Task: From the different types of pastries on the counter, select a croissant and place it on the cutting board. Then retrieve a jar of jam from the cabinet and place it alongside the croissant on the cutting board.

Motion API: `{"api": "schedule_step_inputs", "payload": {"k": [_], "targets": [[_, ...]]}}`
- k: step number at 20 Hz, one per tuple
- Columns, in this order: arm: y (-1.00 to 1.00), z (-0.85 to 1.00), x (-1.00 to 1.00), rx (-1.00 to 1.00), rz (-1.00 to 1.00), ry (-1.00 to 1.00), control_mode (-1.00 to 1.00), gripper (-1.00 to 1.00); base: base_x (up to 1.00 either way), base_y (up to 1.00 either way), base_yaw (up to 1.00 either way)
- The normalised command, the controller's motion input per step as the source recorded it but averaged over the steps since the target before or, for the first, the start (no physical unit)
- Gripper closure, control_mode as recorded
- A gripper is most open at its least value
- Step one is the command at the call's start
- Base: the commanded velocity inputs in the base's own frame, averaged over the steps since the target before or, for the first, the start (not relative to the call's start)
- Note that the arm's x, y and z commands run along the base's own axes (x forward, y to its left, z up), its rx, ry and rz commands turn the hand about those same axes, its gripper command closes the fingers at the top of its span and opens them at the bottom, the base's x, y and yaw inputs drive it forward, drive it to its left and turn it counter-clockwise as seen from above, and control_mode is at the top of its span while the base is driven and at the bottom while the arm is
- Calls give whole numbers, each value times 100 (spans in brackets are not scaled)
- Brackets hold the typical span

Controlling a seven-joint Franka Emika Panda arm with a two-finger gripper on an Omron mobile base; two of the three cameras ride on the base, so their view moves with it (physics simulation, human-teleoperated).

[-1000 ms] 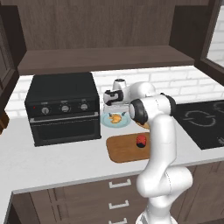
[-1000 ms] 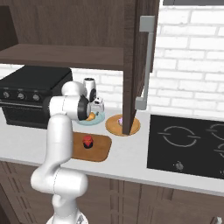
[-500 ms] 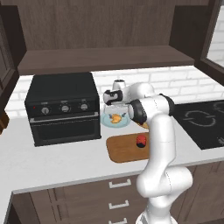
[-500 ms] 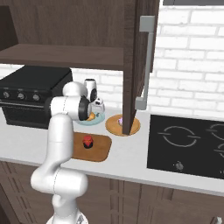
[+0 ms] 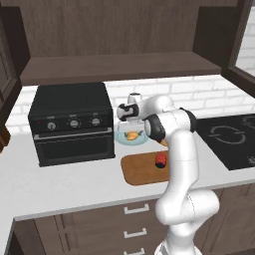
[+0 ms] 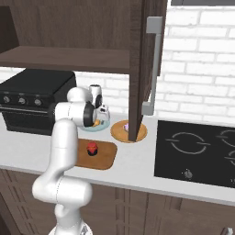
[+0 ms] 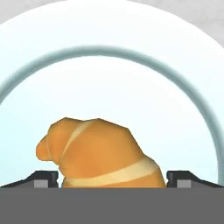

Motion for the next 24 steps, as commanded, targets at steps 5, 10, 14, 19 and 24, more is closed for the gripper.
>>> {"api": "schedule_step_inputs", "payload": {"k": [5, 10, 14, 19, 24], "targets": [[0, 0, 0, 0, 0, 0, -100, 100, 0, 0, 0], [5, 4, -21, 0, 2, 0, -100, 100, 0, 0, 0], [1, 35, -85, 0, 4, 0, -100, 100, 0, 0, 0], [0, 40, -93, 0, 5, 0, -100, 100, 0, 0, 0], [0, 15, -100, 0, 7, -9, -100, 100, 0, 0, 0]]}}
